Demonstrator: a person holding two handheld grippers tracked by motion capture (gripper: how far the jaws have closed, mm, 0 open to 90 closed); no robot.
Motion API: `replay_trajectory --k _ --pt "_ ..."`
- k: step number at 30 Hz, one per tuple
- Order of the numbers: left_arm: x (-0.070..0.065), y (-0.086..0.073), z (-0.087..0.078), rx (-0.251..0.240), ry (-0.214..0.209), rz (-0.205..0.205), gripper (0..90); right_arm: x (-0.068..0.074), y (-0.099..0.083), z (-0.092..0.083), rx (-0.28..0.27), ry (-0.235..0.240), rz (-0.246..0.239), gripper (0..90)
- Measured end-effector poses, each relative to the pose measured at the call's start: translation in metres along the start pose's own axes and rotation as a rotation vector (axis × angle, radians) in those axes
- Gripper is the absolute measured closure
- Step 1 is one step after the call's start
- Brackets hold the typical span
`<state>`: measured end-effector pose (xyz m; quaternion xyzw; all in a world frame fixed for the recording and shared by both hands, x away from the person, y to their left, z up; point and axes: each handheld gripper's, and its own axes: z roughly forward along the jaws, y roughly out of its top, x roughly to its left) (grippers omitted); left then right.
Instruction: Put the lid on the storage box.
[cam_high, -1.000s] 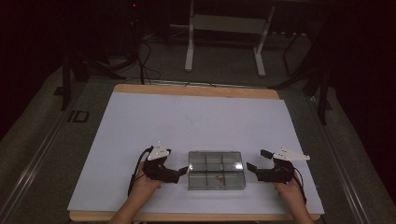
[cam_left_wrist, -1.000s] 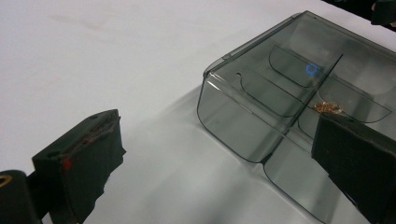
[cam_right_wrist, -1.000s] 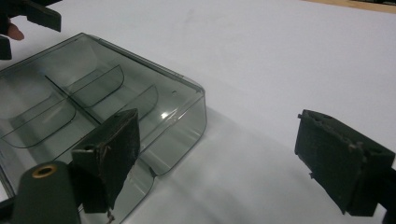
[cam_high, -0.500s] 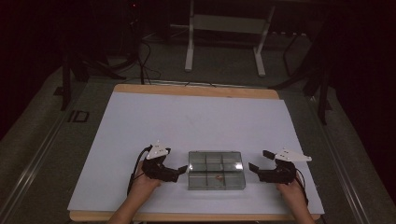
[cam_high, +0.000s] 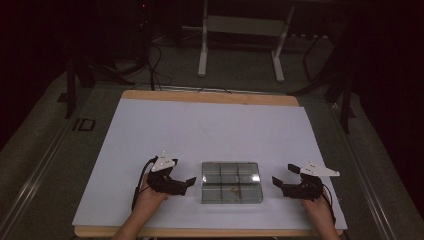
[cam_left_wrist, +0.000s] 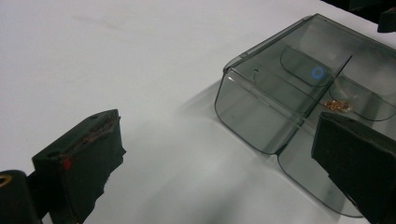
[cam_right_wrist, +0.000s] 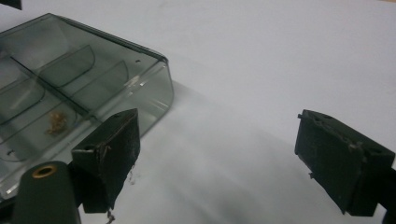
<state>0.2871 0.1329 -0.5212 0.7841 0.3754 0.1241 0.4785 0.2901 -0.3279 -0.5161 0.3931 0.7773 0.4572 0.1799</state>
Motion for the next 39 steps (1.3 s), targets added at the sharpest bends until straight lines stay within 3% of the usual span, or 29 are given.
replay_trajectory --k 6,10,16,20,24,25,31,36,39 --pt "0.003 -0.003 -0.005 0.001 0.016 0.003 2.9 -0.006 -0.004 -0.006 0.002 -0.031 0.007 14.1" --pt "0.007 -0.007 -0.011 -0.016 0.036 -0.014 2.9 -0.011 -0.007 -0.011 -0.001 -0.059 0.008 14.1" --pt "0.011 -0.014 -0.013 -0.002 0.077 -0.009 2.9 -0.016 -0.012 -0.018 -0.008 -0.099 0.021 14.1" --pt "0.013 -0.018 -0.014 -0.013 0.077 -0.035 2.9 -0.018 -0.015 -0.02 0.004 -0.137 0.011 14.1" --pt "0.014 -0.02 -0.015 -0.012 0.093 -0.03 2.9 -0.019 -0.018 -0.021 0.002 -0.155 0.015 14.1" --pt "0.014 -0.021 -0.016 -0.013 0.123 -0.015 2.8 -0.02 -0.019 -0.022 -0.003 -0.163 0.015 14.2" --pt "0.017 -0.024 -0.02 -0.024 0.181 -0.019 2.8 -0.023 -0.024 -0.024 -0.015 -0.197 0.024 14.2" --pt "0.019 -0.024 -0.022 -0.019 0.202 -0.006 2.9 -0.024 -0.026 -0.025 -0.015 -0.221 0.032 14.2" --pt "0.021 -0.026 -0.023 -0.03 0.213 -0.024 2.9 -0.026 -0.028 -0.026 -0.01 -0.256 0.033 14.2"
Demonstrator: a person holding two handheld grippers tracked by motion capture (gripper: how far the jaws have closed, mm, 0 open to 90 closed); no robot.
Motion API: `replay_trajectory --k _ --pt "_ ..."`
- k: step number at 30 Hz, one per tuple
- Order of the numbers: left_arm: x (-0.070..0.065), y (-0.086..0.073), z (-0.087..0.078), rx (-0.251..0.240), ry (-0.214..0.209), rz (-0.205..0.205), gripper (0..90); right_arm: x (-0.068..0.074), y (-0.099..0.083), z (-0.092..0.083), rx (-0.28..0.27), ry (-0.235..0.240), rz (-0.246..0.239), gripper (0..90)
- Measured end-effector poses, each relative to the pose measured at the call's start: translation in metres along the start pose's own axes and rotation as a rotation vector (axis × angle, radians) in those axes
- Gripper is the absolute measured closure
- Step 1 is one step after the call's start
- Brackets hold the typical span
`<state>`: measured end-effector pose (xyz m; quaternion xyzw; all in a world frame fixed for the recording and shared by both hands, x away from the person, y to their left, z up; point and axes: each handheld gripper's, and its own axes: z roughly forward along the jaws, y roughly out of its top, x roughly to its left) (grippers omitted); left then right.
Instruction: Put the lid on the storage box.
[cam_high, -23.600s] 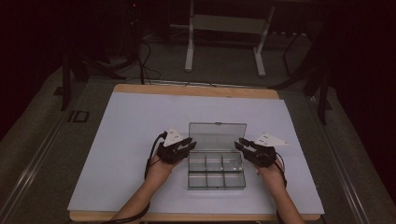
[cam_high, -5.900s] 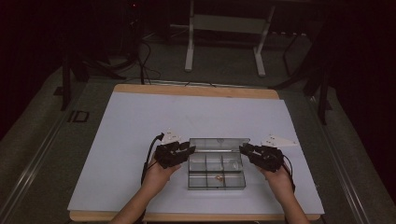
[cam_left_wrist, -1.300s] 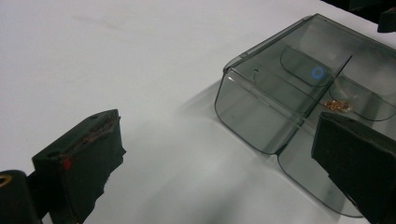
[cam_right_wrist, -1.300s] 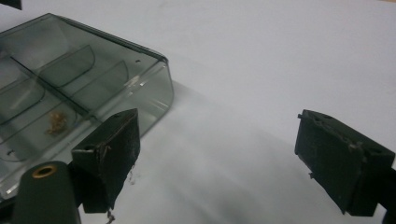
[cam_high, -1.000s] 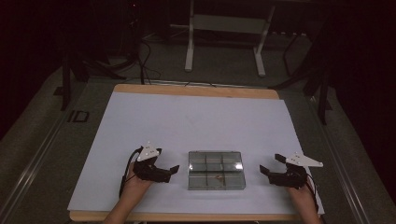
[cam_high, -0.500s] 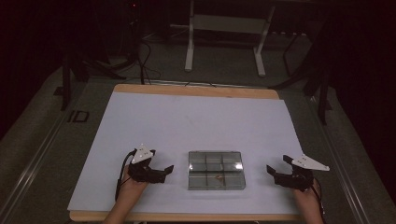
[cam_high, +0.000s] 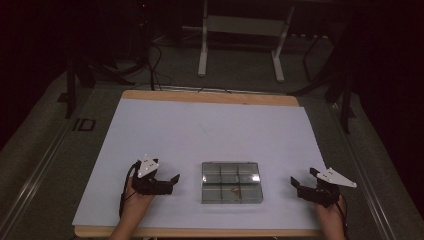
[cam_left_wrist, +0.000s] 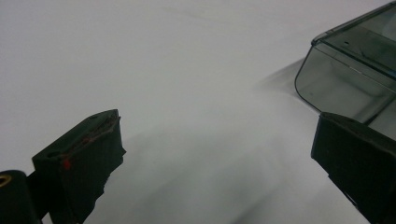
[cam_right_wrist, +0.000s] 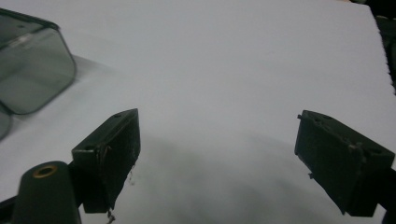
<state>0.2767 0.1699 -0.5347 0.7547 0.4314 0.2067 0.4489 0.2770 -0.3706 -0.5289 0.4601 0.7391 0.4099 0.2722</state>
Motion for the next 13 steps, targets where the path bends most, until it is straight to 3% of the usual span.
replay_trajectory --k 6,13 --pt "0.0008 -0.0028 -0.0003 -0.012 0.019 -0.011 2.9 -0.0035 -0.0022 0.0 -0.004 -0.031 0.044 14.5" --pt "0.0011 -0.0036 -0.0011 -0.02 0.031 -0.021 2.9 -0.0037 -0.003 -0.0011 -0.018 -0.055 0.054 14.5"
